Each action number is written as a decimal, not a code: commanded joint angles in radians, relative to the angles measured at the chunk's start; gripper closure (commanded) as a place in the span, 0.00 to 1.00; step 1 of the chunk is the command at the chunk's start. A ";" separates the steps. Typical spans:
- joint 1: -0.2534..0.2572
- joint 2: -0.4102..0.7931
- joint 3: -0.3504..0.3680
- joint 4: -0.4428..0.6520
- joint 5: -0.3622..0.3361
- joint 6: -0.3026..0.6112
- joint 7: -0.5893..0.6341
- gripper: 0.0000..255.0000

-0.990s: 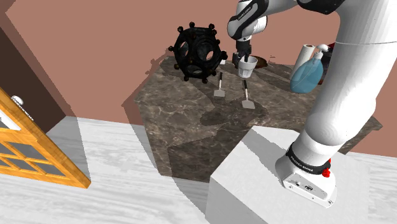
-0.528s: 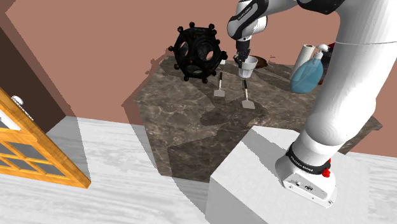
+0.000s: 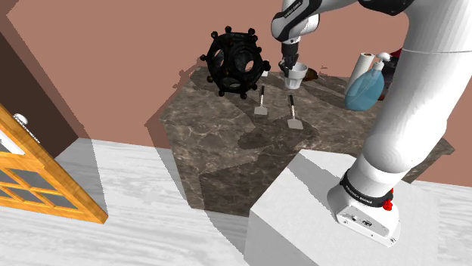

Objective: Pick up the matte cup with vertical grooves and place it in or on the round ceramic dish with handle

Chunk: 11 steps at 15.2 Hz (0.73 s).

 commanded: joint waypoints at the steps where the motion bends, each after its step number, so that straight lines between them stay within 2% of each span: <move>1: 0.002 -0.011 -0.001 0.013 -0.003 -0.024 0.000 1.00; 11: 0.008 -0.062 -0.003 0.089 -0.016 -0.147 -0.006 1.00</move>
